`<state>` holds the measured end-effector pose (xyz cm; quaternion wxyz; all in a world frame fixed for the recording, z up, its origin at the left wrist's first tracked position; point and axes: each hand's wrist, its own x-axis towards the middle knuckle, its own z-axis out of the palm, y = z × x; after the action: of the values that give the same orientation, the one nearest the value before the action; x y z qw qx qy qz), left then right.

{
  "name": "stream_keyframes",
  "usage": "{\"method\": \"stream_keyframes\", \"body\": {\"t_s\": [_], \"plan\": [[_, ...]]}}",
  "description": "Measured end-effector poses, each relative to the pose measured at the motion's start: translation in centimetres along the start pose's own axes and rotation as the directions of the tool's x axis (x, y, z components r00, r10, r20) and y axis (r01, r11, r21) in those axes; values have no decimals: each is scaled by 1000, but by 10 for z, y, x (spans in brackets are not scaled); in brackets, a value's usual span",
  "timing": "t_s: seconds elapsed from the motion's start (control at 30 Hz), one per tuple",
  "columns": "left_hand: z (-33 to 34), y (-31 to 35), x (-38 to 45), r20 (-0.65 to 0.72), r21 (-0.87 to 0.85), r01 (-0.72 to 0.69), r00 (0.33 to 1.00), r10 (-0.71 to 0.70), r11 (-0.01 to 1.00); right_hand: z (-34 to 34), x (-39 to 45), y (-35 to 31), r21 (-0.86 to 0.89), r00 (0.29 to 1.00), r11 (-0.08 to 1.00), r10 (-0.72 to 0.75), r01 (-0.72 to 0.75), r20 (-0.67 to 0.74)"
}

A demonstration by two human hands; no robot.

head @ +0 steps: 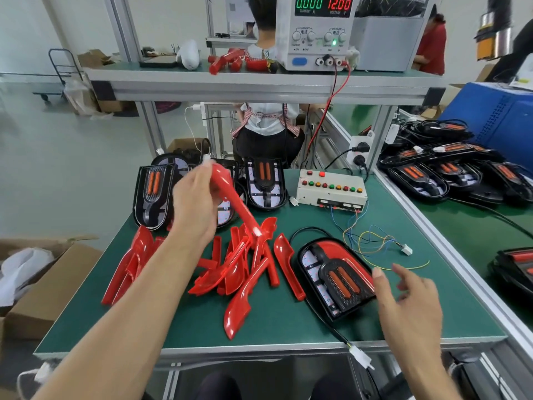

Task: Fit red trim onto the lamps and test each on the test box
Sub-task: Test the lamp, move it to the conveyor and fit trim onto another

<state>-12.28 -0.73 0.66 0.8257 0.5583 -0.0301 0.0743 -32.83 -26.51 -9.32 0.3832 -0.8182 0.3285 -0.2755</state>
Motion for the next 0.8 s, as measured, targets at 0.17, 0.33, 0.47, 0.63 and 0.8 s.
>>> {"method": "stream_keyframes", "body": {"t_s": [0.17,0.33,0.47,0.63,0.8], "plan": [[53,-25,-46,215,-90,252,950,-228,964,-3,-18,-45,312,949,935,-240,169,204],[87,-66,-68,174,-120,432,895,-410,894,10,-27,-53,169,891,933,-355,318,283],[75,-99,-68,190,460,209,926,-326,863,16,-31,-37,-36,930,946,-310,323,196],[64,-105,-66,401,868,-282,883,-244,409,28,-39,-26,-371,882,800,-439,471,173],[75,-109,-70,456,879,-364,831,-318,310,40,-41,-27,-469,845,715,-511,518,155]]}}
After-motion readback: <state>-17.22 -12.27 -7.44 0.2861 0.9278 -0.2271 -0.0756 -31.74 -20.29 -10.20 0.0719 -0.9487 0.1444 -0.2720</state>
